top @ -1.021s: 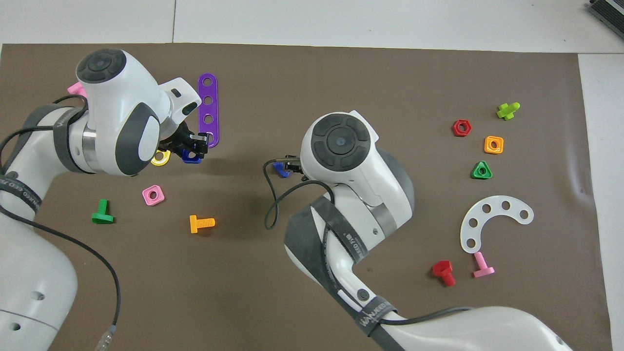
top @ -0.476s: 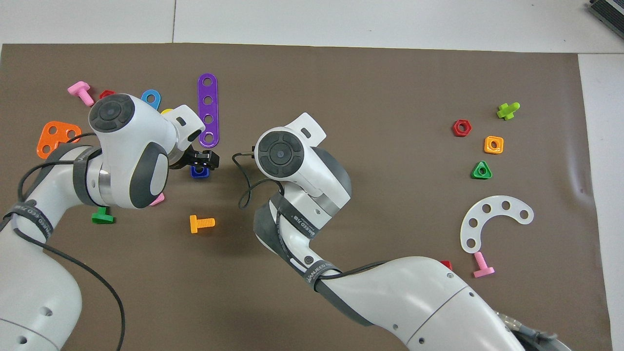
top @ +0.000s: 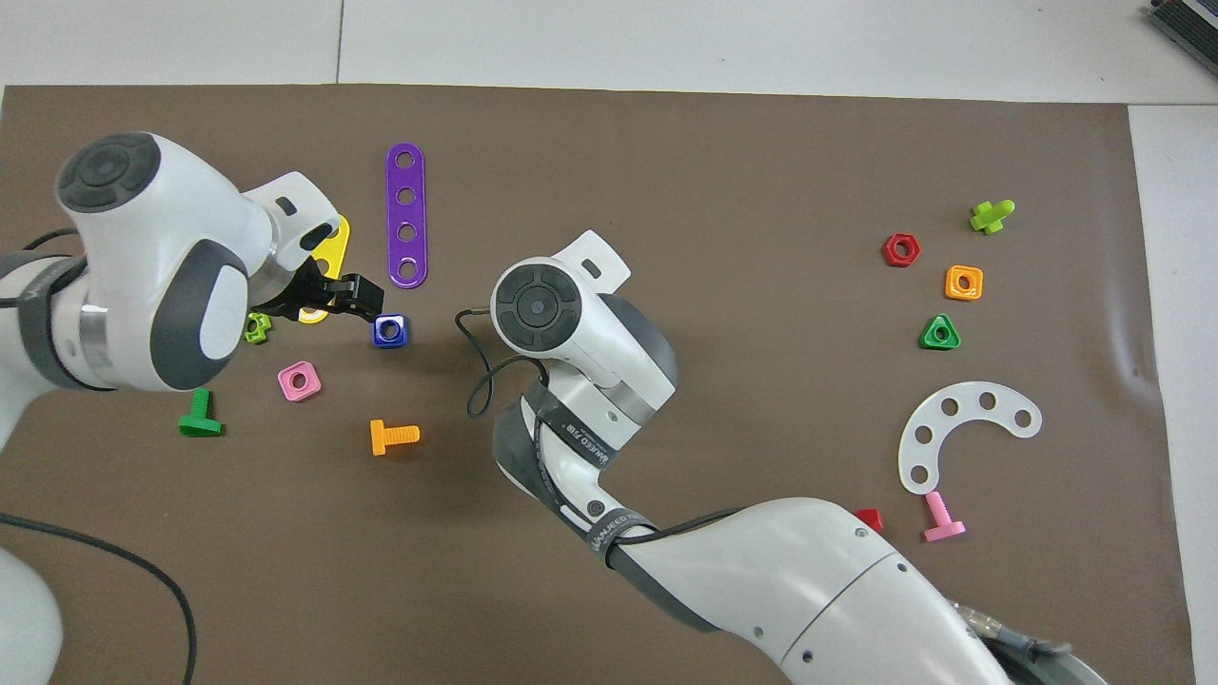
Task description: Unscrew and place screws in storage area
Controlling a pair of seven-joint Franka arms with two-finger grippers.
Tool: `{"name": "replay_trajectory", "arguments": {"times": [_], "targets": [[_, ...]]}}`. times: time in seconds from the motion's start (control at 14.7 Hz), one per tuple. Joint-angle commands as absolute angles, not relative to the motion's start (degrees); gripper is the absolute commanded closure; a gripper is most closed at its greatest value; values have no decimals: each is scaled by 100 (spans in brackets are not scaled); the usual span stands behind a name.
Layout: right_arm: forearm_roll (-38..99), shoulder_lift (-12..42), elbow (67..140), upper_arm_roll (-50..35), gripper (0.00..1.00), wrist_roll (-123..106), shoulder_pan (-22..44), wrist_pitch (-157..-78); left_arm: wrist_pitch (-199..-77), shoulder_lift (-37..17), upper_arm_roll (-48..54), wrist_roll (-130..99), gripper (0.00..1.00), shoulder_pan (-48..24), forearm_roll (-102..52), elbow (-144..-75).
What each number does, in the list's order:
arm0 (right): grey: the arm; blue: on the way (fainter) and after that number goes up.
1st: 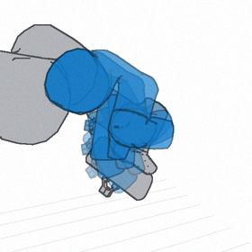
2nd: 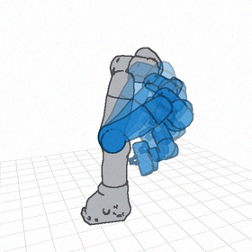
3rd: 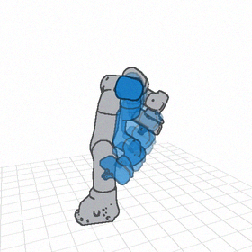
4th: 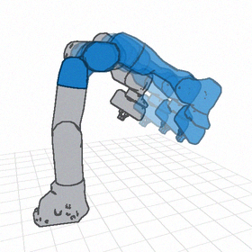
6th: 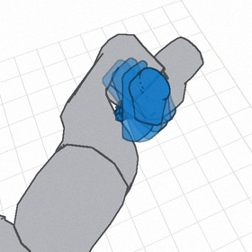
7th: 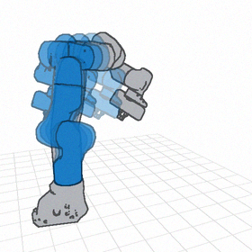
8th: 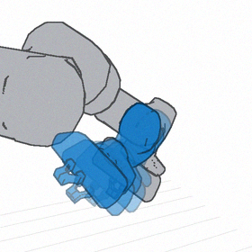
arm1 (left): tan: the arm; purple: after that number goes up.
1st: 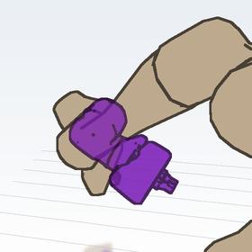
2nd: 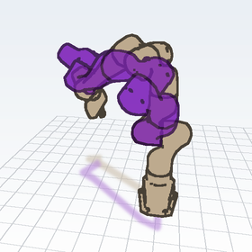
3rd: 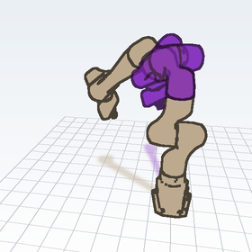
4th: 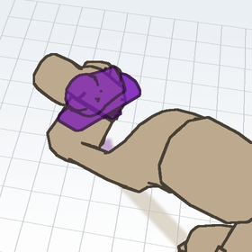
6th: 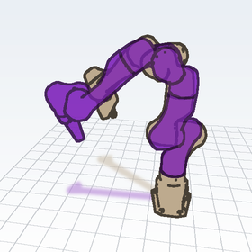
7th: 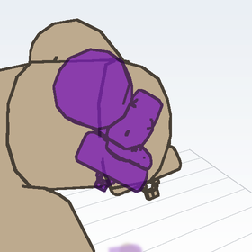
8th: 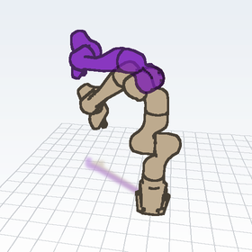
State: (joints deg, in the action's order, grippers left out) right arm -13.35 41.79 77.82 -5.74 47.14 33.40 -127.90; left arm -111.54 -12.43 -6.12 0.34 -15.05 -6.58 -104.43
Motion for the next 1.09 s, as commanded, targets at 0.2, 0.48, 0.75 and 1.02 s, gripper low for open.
{"name": "replay_trajectory", "arguments": {"times": [0.2, 0.48, 0.75, 1.02], "targets": [[-1494, 4219, 7655, -642, 62, 4746, 3313, -12630, -10073, -336, -589, 1186, 0, -590, -62, -10626], [-1459, 4236, 7629, -642, 100, 4537, 3296, -12630, -9827, 455, -589, 1046, 0, -475, -62, -10626], [-1433, 4201, 7603, -650, 100, 4299, 3243, -12612, -9309, 633, -536, 573, 0, -492, -53, -10075], [-1433, 4096, 7594, -642, 100, 4289, 3208, -12612, -8623, 422, -510, 457, 0, -580, 209, -9273]]}}
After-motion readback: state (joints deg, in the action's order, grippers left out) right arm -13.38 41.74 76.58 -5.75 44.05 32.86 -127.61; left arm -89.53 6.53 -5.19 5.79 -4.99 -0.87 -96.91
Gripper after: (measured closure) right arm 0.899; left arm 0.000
